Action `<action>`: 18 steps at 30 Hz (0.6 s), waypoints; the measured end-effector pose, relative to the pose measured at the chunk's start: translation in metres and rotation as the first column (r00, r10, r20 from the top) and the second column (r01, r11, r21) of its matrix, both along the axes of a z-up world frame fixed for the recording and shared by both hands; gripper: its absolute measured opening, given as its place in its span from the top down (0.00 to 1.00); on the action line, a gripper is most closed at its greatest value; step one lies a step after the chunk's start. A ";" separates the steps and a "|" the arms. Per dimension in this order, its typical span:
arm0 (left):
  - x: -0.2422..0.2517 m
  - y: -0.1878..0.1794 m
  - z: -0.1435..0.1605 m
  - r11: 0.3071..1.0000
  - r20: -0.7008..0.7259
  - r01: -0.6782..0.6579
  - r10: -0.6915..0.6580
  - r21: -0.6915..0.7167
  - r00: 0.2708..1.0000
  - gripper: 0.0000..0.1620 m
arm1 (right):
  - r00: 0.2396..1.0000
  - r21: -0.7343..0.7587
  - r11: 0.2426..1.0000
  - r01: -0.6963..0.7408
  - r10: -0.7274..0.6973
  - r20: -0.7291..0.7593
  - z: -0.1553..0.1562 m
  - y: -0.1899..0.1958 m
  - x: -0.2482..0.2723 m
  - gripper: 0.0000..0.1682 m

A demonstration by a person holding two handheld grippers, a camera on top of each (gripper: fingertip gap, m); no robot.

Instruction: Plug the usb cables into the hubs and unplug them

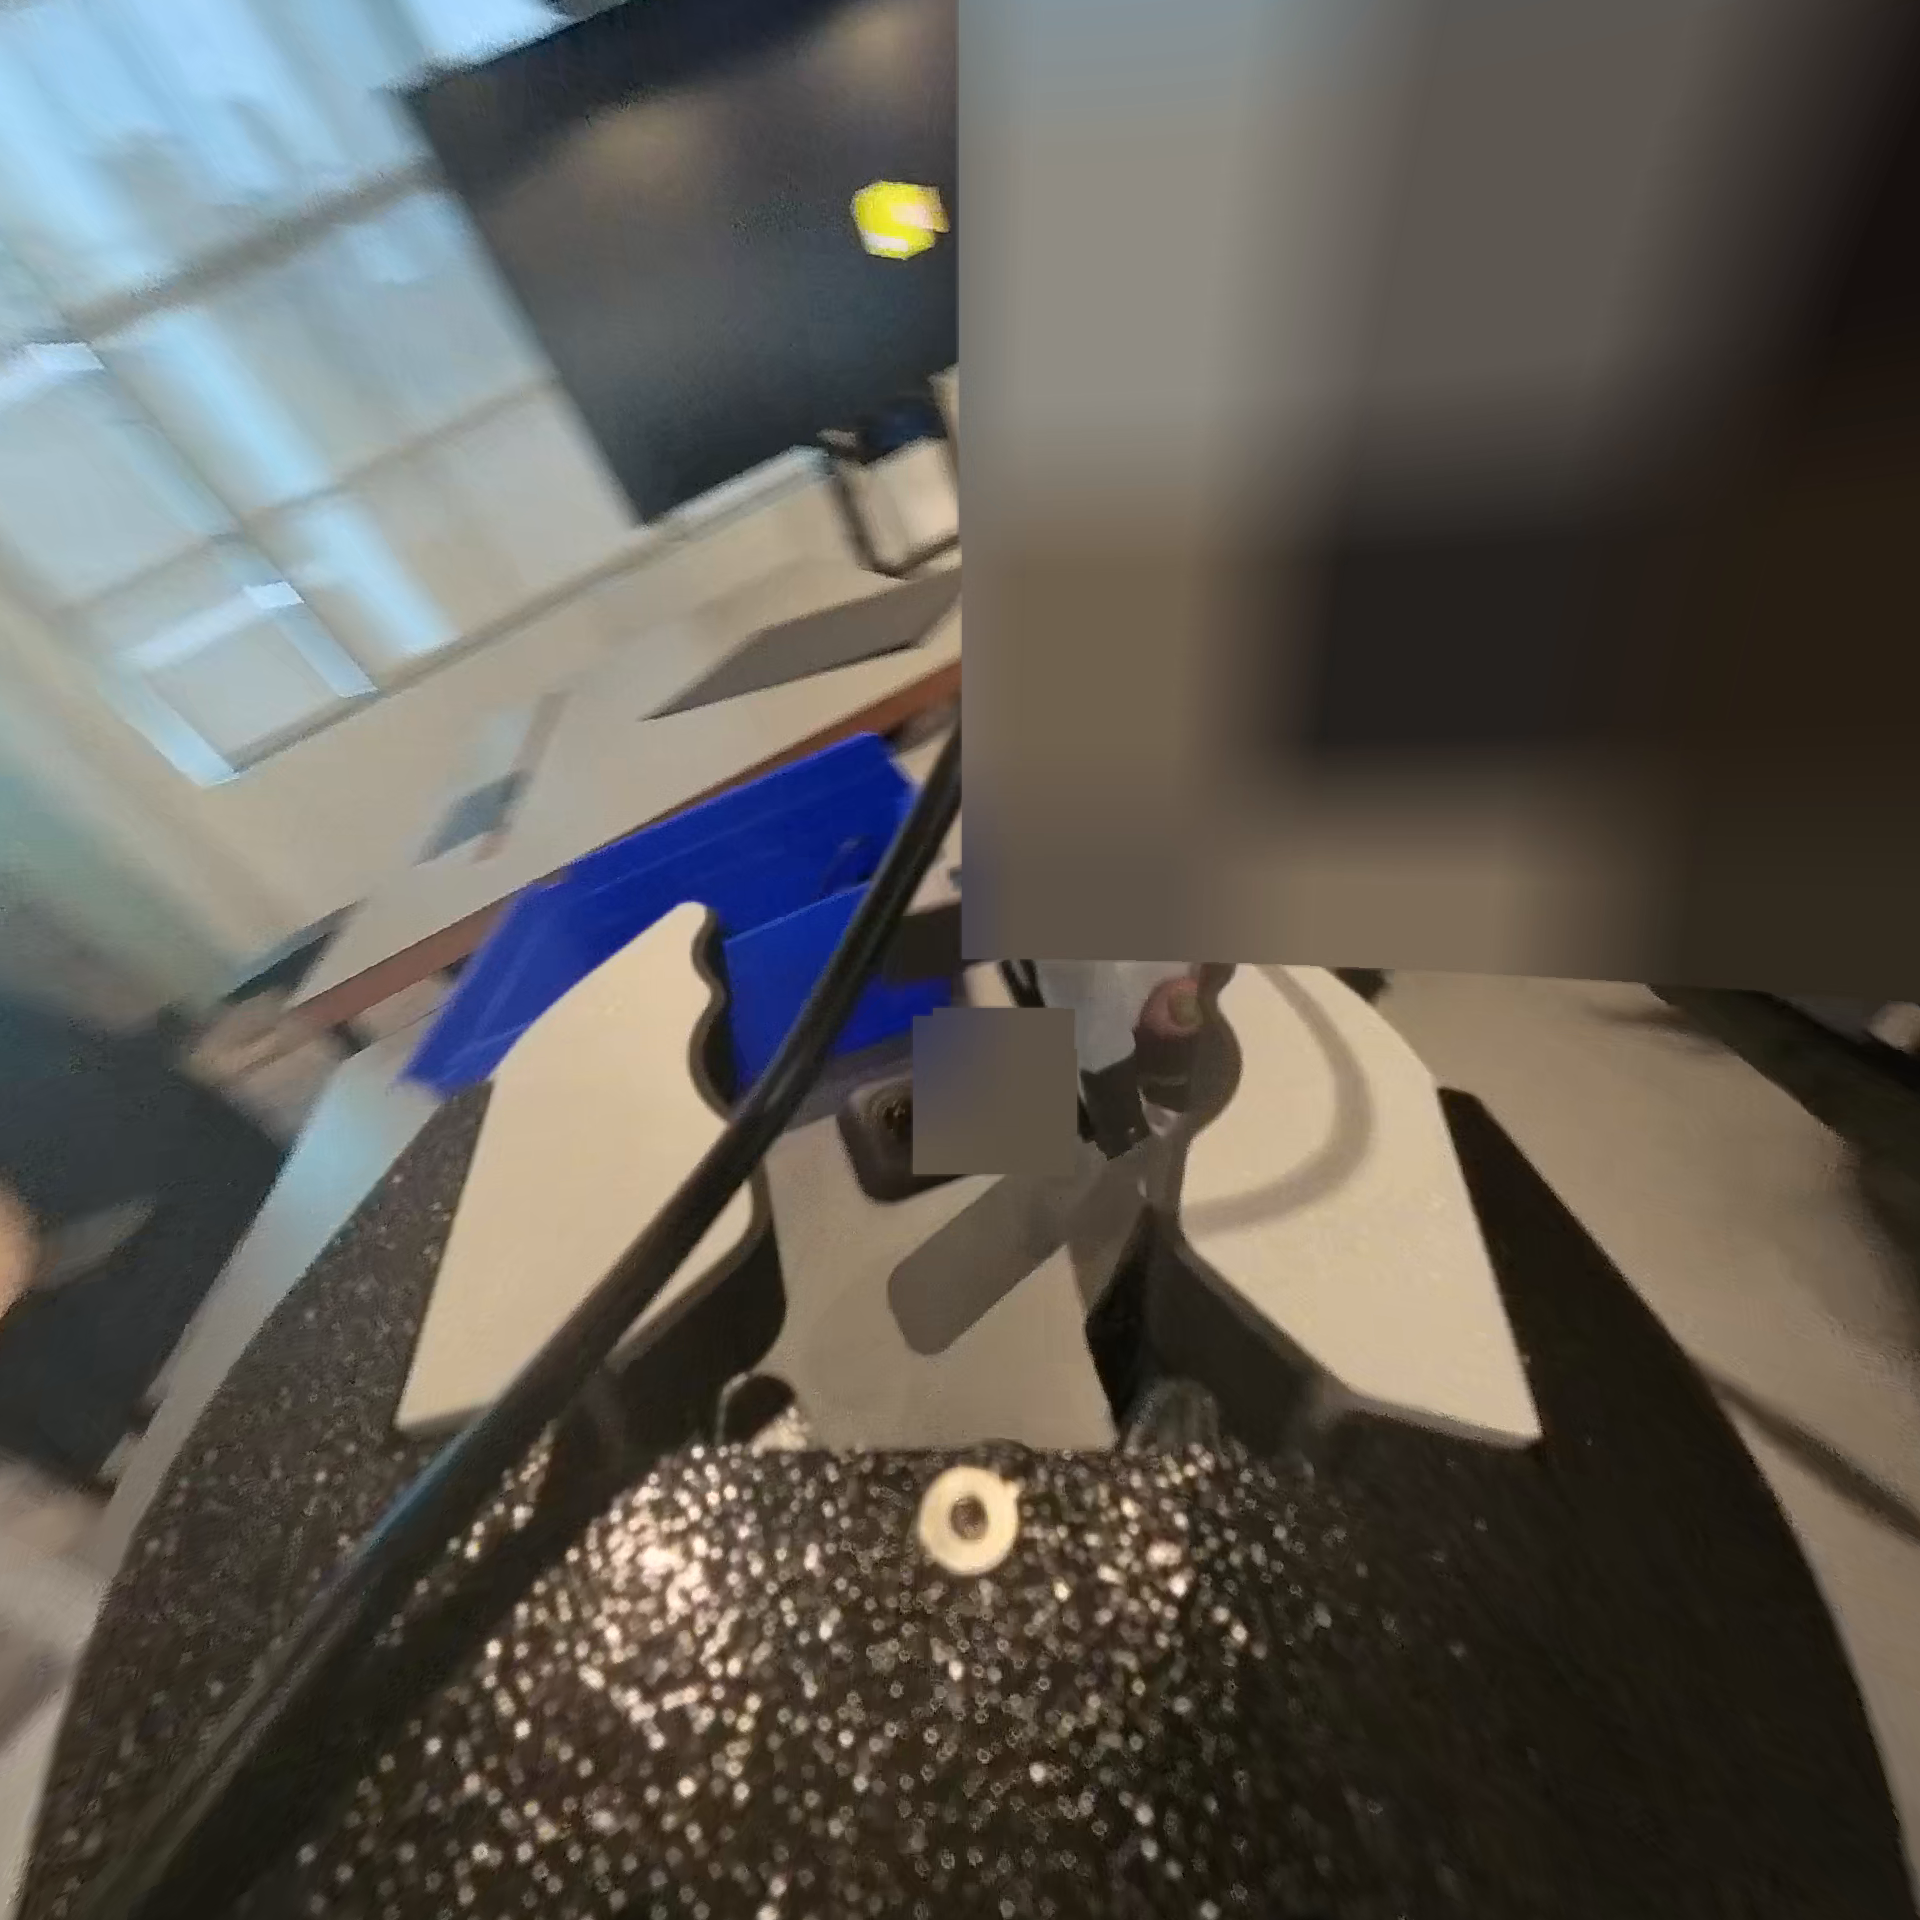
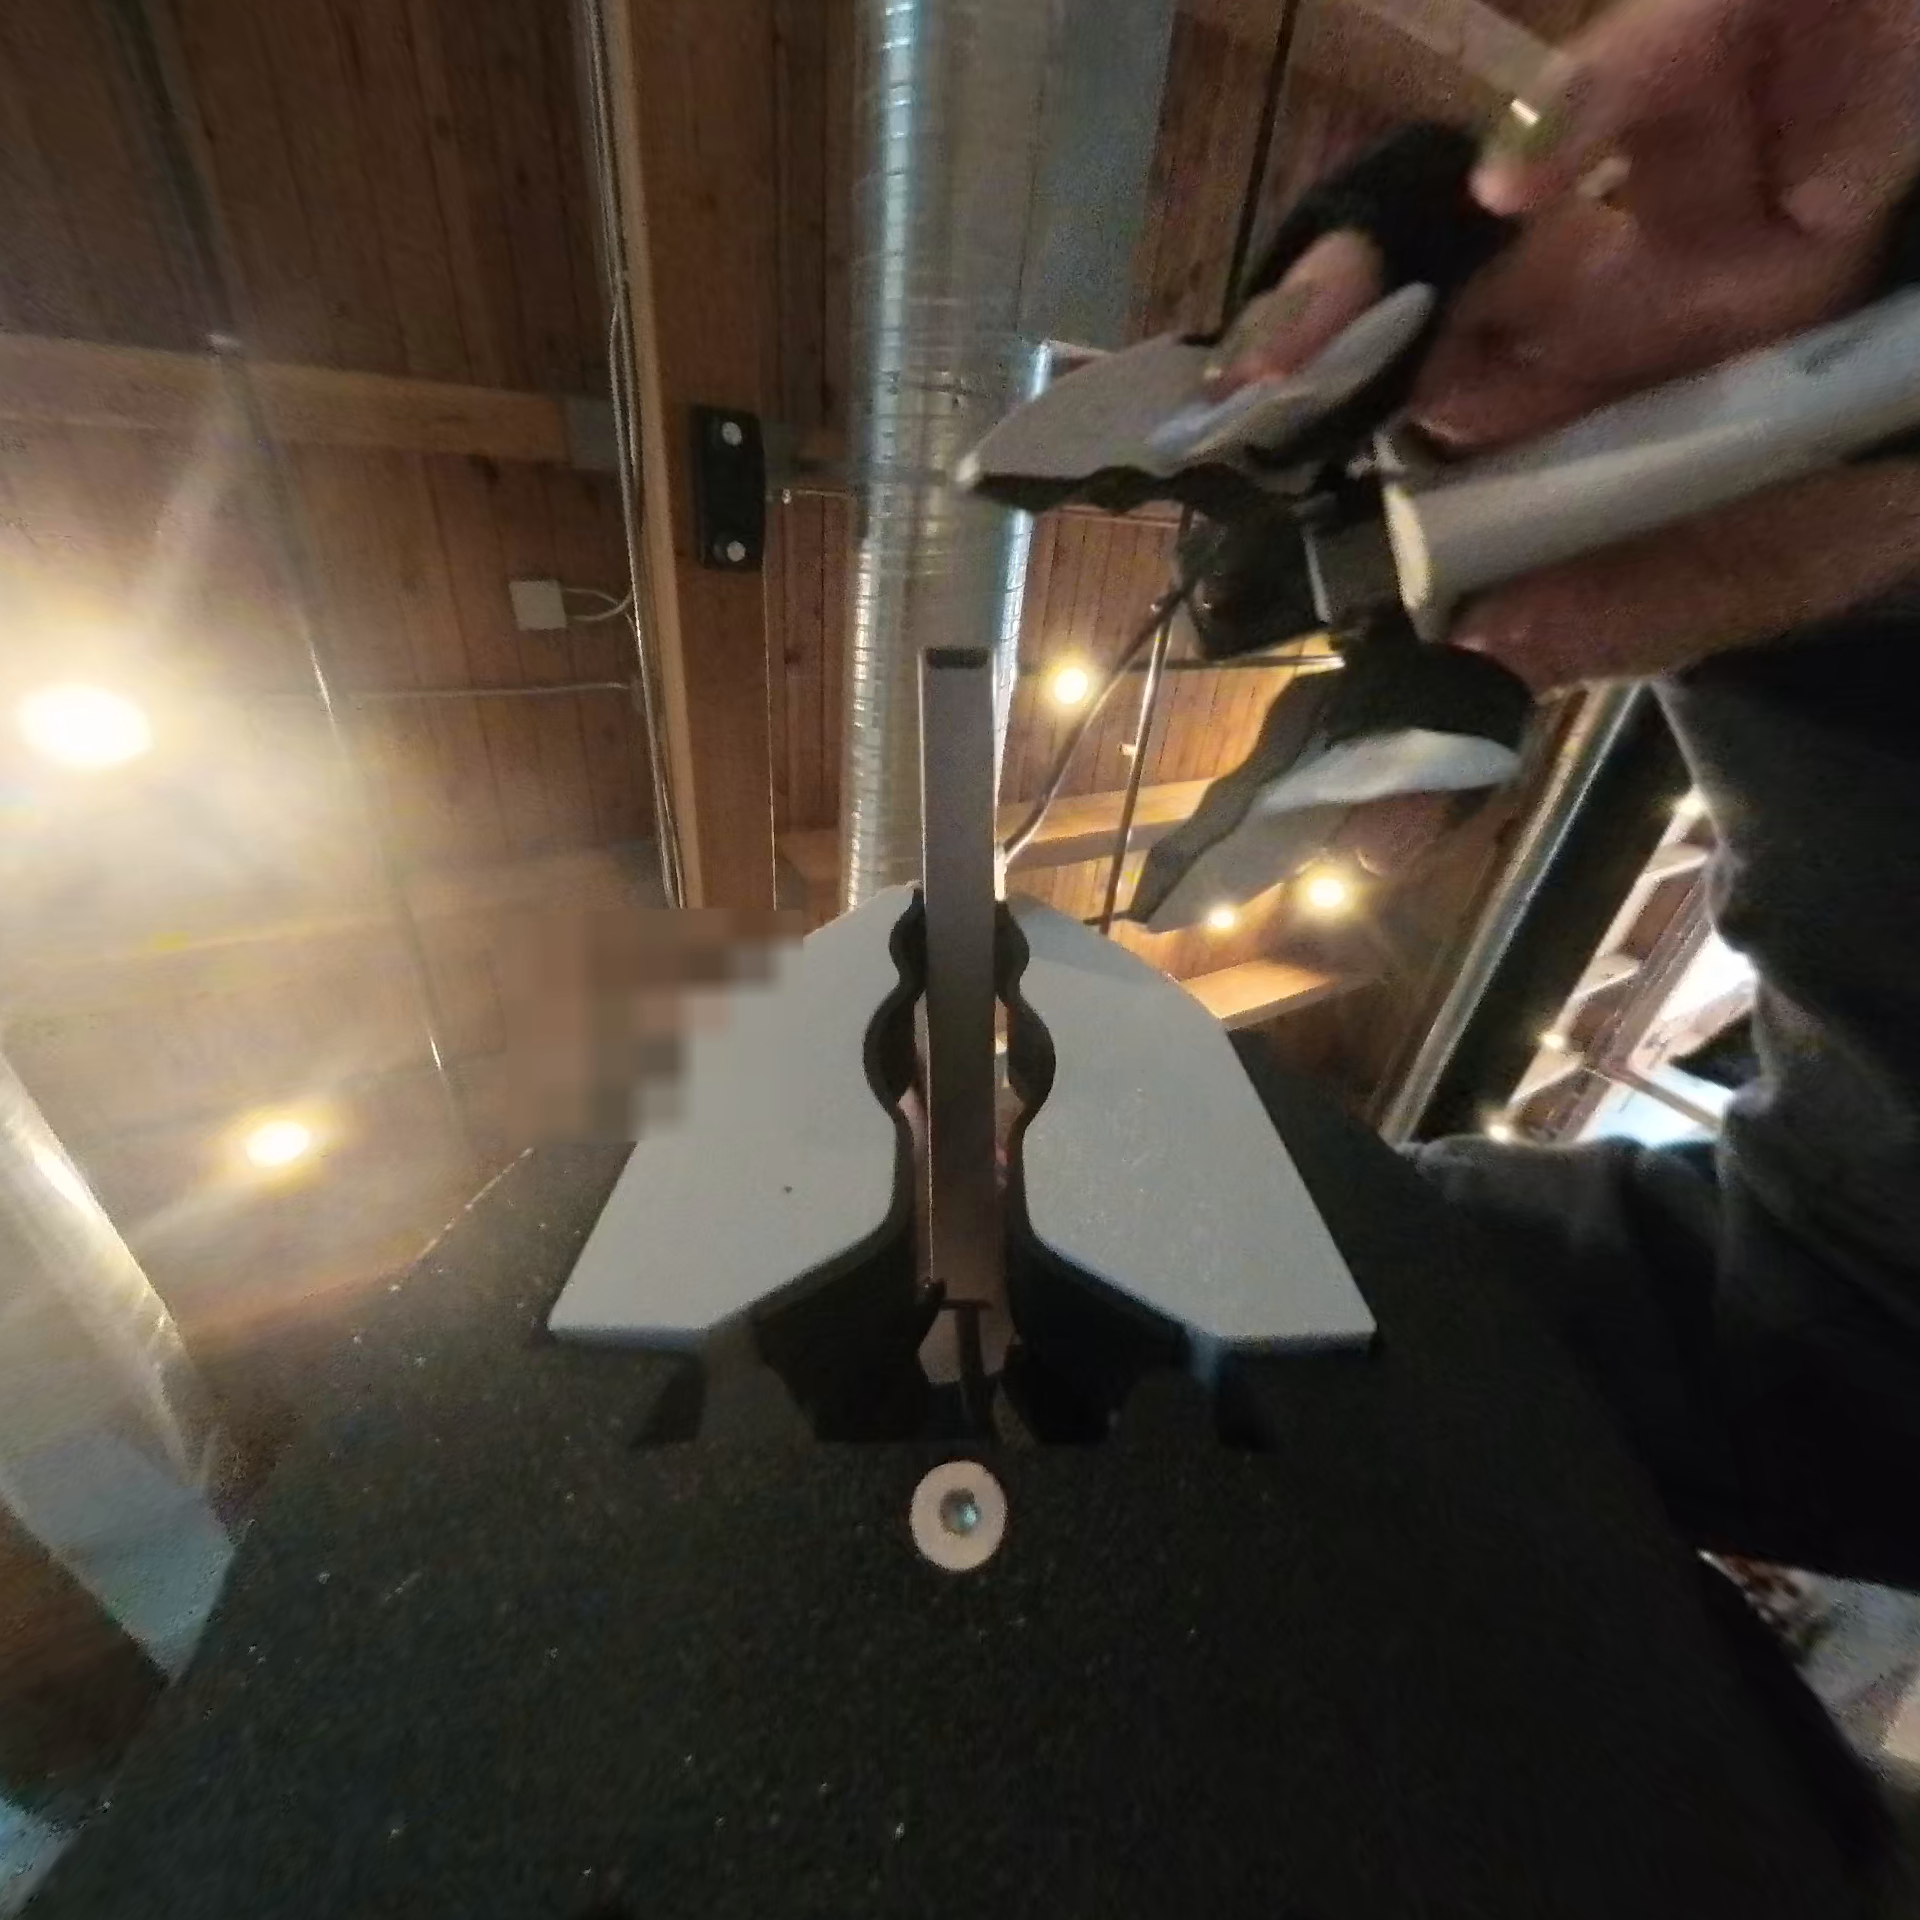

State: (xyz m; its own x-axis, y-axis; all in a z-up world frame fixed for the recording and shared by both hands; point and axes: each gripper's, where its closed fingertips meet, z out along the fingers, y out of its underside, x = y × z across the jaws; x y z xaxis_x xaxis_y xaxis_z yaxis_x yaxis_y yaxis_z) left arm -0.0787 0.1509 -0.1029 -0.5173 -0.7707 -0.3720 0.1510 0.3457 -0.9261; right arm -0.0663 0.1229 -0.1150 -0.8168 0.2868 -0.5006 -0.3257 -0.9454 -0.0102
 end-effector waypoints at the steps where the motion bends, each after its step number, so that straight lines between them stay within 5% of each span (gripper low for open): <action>1: -0.003 0.003 0.000 0.998 0.015 -0.050 0.051 -0.023 0.999 0.47 | 1.000 0.012 1.000 0.010 -0.010 0.003 0.002 -0.001 0.000 0.93; 7: -0.016 0.006 0.007 0.929 0.134 -0.330 0.353 -0.170 0.926 0.56 | 0.995 0.048 0.994 0.095 -0.096 0.012 0.005 0.002 0.001 0.93; 12: -0.014 -0.006 0.002 0.866 0.022 -0.419 0.441 -0.274 0.897 0.59 | 0.985 0.059 0.983 0.171 -0.173 0.021 0.004 0.007 0.000 0.93; 18: -0.014 -0.008 0.003 0.798 -0.050 -0.463 0.483 -0.386 0.874 0.76 | 0.968 0.051 0.968 0.246 -0.248 0.037 0.000 0.012 0.001 0.93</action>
